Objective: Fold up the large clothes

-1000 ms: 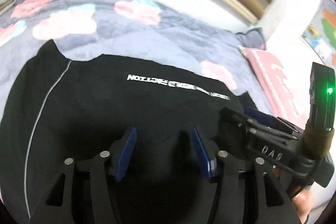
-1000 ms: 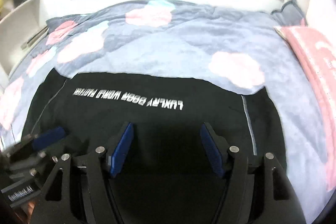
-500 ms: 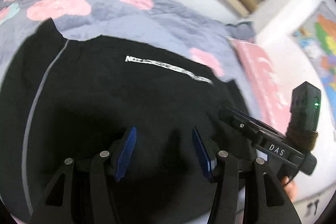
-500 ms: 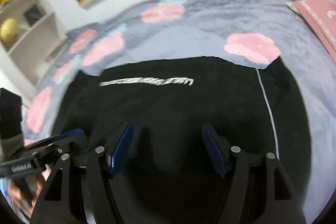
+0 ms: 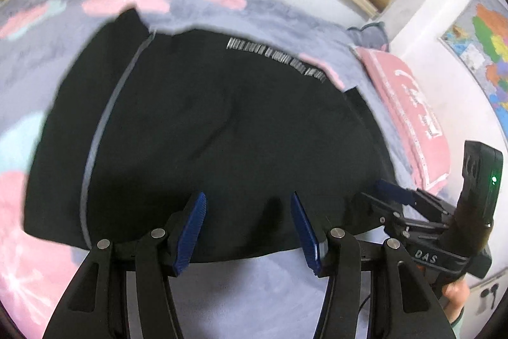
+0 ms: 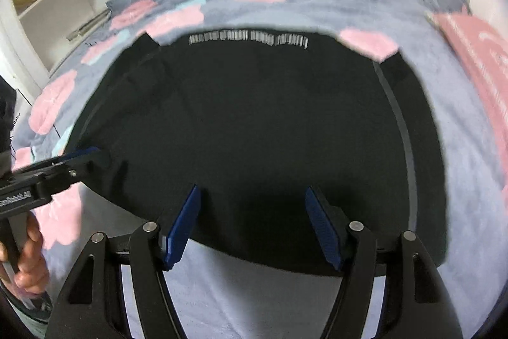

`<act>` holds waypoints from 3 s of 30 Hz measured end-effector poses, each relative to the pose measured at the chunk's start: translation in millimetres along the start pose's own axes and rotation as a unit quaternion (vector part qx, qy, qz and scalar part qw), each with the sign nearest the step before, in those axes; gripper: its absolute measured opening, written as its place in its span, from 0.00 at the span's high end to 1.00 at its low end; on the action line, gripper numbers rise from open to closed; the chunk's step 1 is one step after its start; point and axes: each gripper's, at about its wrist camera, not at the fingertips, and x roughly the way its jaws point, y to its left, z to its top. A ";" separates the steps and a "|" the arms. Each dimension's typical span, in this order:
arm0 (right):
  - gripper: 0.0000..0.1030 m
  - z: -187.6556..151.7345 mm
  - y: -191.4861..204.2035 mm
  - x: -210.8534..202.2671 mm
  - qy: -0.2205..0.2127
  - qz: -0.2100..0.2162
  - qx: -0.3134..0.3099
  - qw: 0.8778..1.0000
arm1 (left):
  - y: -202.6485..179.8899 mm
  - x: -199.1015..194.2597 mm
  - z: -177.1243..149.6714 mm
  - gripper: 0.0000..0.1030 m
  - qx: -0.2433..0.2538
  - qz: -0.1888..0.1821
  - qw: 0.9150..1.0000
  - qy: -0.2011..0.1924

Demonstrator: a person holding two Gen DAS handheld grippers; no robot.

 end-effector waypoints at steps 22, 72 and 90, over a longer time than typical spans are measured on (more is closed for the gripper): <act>0.09 -36.4 1.6 14.7 -0.007 -0.015 -0.012 1.000 | 16.5 29.1 -28.0 0.43 -0.005 0.012 0.999 -0.029; 0.11 27.0 -254.7 53.0 0.017 0.114 0.196 0.974 | 192.1 52.7 111.9 0.28 -0.161 -0.101 0.979 0.068; 0.15 34.7 -267.4 85.8 0.040 0.241 0.190 0.951 | 197.1 92.5 107.6 0.26 -0.217 -0.199 0.951 0.091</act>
